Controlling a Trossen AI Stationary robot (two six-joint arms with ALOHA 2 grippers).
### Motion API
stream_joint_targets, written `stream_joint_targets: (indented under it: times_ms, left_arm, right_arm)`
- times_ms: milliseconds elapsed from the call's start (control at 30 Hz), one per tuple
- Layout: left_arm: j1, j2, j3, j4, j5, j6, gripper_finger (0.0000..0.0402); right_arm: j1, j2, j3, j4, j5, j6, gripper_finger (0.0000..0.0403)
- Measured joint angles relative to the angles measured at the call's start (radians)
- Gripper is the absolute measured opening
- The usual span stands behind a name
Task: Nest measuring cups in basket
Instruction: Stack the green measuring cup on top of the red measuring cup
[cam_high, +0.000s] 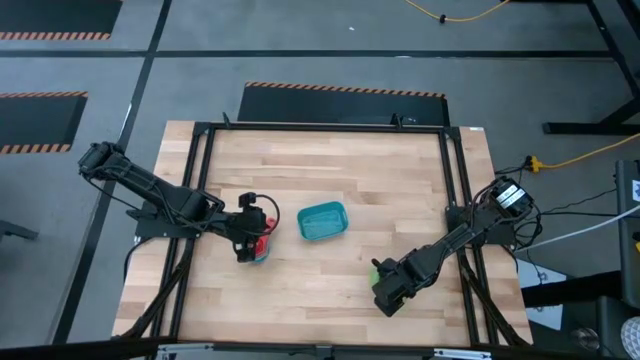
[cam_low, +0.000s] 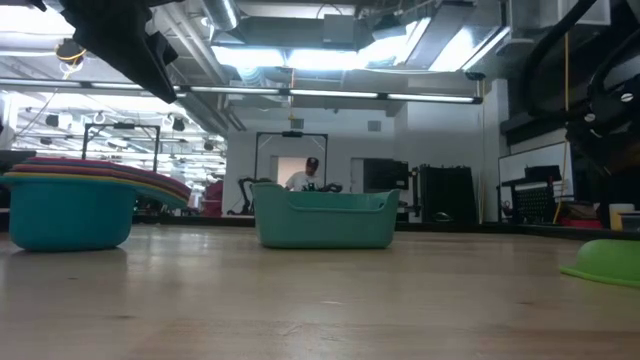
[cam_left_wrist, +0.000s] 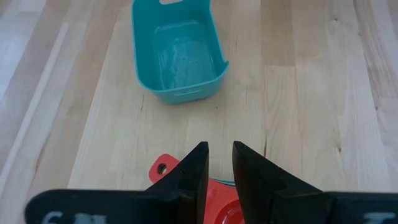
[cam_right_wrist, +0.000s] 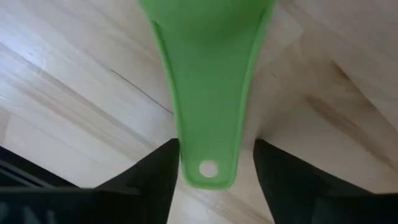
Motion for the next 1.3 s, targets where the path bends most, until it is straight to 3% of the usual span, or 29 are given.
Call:
stream_joint_targets:
  times_ms: [533,1033,1300]
  left_arm:
    - [0.000,0.000,0.000,0.000,0.000,0.000,0.0066]
    - [0.000,0.000,0.000,0.000,0.000,0.000,0.0066]
    - [0.000,0.000,0.000,0.000,0.000,0.000,0.0066]
  right_arm:
    - [0.000,0.002,0.001,-0.043,0.006,0.000,0.0144]
    - [0.000,0.002,0.000,-0.048,0.019,0.000,0.0130]
    - [0.000,0.000,0.000,-0.045,0.020,-0.009,0.0076]
